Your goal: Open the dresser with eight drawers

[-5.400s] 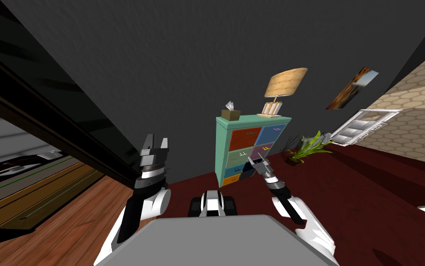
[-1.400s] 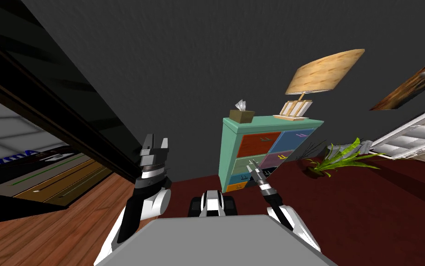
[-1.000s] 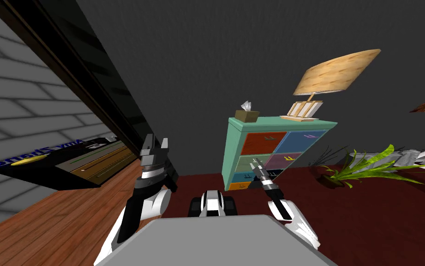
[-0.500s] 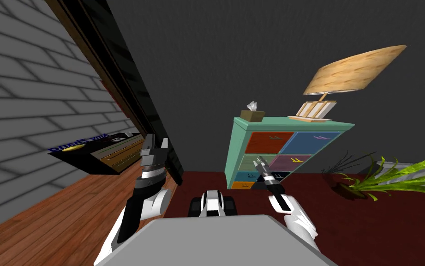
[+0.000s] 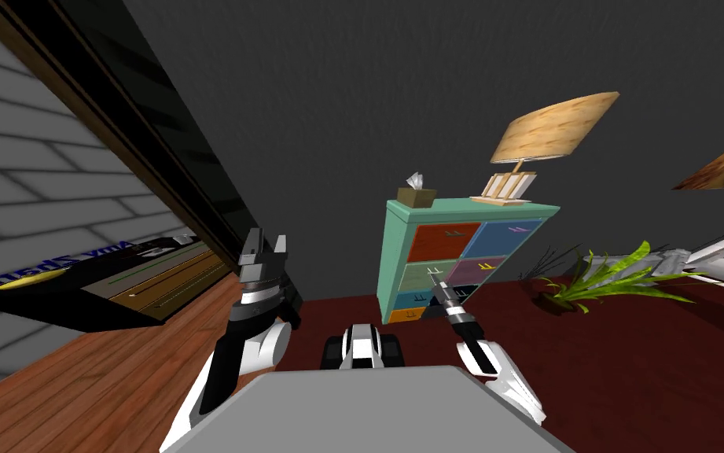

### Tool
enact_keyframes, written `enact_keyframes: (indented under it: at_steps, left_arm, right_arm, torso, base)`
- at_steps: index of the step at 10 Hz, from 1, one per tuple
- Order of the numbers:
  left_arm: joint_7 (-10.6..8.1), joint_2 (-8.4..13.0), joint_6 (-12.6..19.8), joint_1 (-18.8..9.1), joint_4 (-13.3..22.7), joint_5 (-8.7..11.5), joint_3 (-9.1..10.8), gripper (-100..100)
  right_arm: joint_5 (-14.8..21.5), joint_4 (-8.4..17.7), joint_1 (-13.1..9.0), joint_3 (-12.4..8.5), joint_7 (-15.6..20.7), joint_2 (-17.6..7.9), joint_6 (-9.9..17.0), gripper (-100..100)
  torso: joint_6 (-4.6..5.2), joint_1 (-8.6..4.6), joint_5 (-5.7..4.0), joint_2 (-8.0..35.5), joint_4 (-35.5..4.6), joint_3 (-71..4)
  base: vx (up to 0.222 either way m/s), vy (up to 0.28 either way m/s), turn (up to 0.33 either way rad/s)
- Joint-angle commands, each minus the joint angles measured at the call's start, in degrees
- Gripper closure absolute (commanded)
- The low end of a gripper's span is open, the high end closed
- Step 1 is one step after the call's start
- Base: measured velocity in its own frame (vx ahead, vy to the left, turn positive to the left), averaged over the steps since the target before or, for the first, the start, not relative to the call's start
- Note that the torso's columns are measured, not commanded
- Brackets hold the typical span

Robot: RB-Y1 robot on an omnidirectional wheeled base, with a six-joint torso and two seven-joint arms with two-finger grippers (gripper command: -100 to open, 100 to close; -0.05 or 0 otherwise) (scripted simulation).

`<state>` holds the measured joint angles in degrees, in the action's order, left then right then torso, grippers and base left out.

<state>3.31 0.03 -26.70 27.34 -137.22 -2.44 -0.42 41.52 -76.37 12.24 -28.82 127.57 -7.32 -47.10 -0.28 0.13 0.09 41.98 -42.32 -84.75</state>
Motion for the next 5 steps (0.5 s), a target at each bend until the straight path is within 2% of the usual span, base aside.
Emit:
enact_keyframes:
  at_steps: [1, 4, 5]
  left_arm:
    - [0.0, 0.0, 0.0, 0.0, 0.0, 0.0, 0.0, 0]
    - [0.0, 0.0, 0.0, 0.0, 0.0, 0.0, 0.0, 0]
    - [0.0, 0.0, 0.0, 0.0, 0.0, 0.0, 0.0, 0]
  right_arm:
    - [1.1, -3.4, 3.1, 2.1, -0.5, 1.8, -2.1, 100]
    - [2.4, -7.3, 7.0, 4.5, -1.1, 4.0, -4.0, 100]
    - [2.1, -7.2, 6.7, 4.1, -1.4, 3.5, -3.2, 100]
  torso:
    - [0.15, -0.08, -0.05, 0.1, 0.0, 0.1]
    - [0.21, -0.06, -0.08, 0.2, 0.1, 0.1]
    - [0.27, -0.17, -0.1, 0.2, 0.1, 0.1]
  base:
    - [0.103, -0.042, -0.169]
    - [0.103, -0.017, -0.192]
    - [0.05, -0.013, -0.043]
